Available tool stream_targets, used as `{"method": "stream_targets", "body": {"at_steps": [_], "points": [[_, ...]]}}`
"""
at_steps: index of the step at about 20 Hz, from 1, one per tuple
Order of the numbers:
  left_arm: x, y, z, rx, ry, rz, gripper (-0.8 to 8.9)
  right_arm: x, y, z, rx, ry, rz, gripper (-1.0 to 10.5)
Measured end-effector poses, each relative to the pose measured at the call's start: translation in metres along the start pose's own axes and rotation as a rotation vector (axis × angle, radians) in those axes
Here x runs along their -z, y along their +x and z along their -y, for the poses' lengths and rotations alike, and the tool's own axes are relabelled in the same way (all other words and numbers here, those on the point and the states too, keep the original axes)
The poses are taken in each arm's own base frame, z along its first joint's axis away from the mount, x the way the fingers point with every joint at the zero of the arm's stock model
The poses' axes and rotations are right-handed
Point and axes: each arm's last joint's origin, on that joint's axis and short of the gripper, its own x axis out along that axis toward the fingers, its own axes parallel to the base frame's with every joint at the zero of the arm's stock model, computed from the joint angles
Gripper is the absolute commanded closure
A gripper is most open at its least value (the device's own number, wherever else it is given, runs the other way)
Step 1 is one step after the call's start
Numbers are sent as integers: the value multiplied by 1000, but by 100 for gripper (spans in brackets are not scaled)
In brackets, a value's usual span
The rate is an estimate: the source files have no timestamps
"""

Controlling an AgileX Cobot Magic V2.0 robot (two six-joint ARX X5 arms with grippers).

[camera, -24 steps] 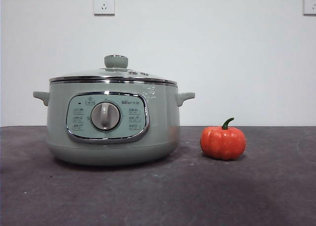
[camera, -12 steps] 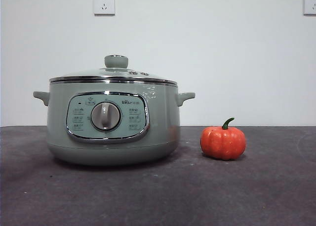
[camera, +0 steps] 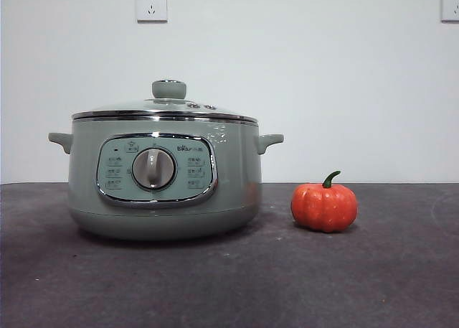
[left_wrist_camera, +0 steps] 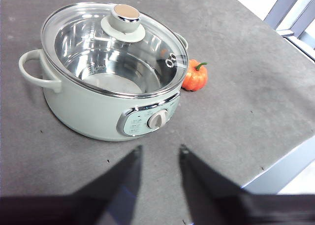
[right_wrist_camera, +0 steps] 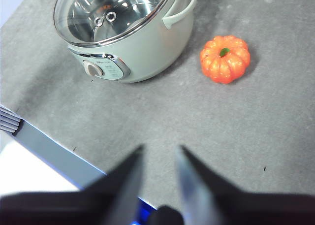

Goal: Pick up the pumpkin,open the lid,put the pumpkin in the pot,close the lid

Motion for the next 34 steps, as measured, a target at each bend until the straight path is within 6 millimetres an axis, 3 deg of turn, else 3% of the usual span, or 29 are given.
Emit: {"method": "stream_targets", "body": {"at_steps": [7,11,17,21,28,34], "points": [[0,0,0,-1,1,1,28,-4,6,4,-4,22,-13,164],[0,0,0,-2,6,2,28,-23,28,9,-37,-27,8,164],[0,0,0,-2,6,2,28,-55,108,32,72,-86,-47,164],[0,0,0,-2,6,2,28,-65,159,47,118,-112,-49,164],[0,0,0,-2,5,2,28,-57,232,65,134,-130,-103,163],[0,0,0,-2,5,1,28,-44,271,77,163,-149,-151,163]]}}
